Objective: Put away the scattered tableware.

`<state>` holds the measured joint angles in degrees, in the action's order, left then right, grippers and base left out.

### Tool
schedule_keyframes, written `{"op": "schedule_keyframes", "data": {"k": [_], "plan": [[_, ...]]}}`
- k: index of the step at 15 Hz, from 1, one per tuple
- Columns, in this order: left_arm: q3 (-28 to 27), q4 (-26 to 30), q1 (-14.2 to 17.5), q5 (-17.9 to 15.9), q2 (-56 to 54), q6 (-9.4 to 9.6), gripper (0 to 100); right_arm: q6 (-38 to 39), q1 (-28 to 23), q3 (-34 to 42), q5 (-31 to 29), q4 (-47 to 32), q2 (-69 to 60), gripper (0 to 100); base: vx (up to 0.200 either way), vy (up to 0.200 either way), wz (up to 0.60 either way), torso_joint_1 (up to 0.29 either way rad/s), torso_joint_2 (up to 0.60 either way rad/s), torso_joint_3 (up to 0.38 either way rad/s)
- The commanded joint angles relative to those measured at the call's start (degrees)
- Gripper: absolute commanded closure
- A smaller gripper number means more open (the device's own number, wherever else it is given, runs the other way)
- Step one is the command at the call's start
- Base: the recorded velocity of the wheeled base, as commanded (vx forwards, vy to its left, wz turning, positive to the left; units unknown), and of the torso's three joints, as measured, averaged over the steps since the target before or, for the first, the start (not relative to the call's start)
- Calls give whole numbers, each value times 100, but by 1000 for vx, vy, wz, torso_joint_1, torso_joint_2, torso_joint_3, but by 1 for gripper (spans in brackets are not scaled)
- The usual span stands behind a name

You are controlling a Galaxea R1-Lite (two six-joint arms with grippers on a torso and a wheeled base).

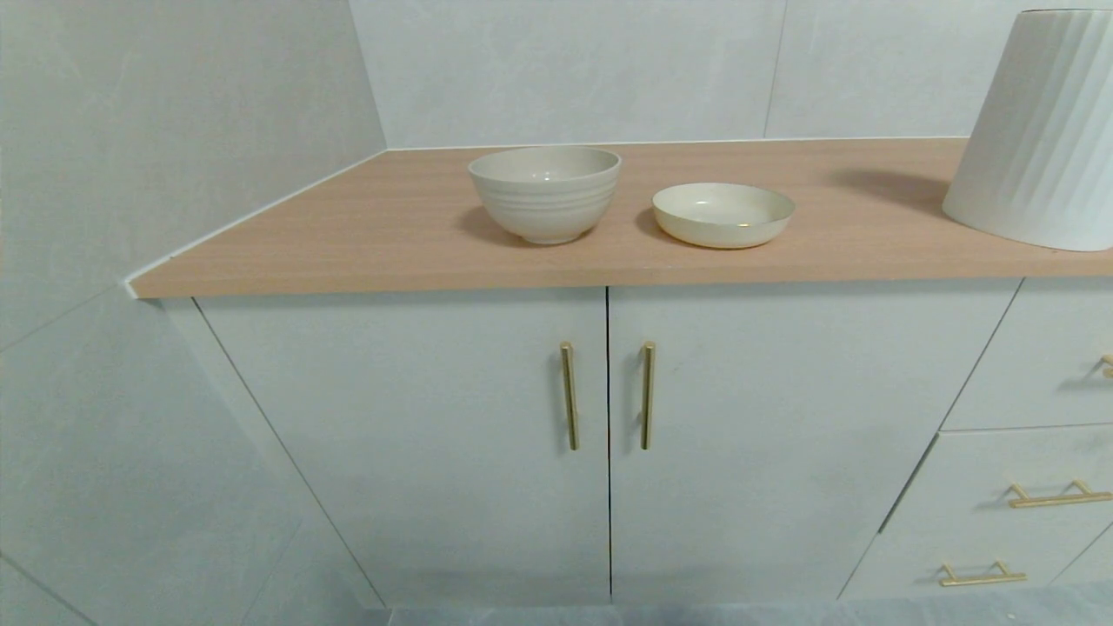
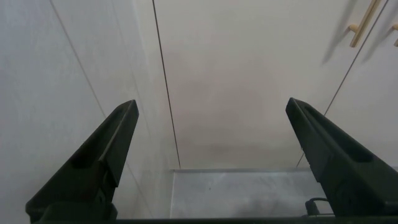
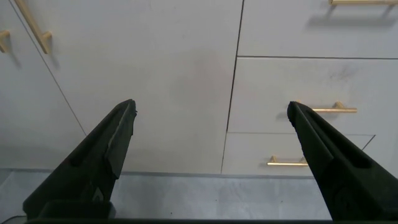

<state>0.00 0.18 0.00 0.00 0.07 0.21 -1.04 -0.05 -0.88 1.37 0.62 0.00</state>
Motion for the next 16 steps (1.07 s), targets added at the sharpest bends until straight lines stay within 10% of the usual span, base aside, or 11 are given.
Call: {"op": "schedule_keyframes", "data": {"k": [1,9,16], "plan": [[0,-1,0,0,1,6,0,183,14,-730,66,184,53,0,0,0,0,0,0,0],[0,-1,0,0,1,-3,0,16,532,-1890,1217,-370,3234,0,0,0,0,0,0,0],[0,-1,0,0,1,6,0,244,2360,-3041,1191,1063,6926,0,0,0,0,0,0,0]]}}
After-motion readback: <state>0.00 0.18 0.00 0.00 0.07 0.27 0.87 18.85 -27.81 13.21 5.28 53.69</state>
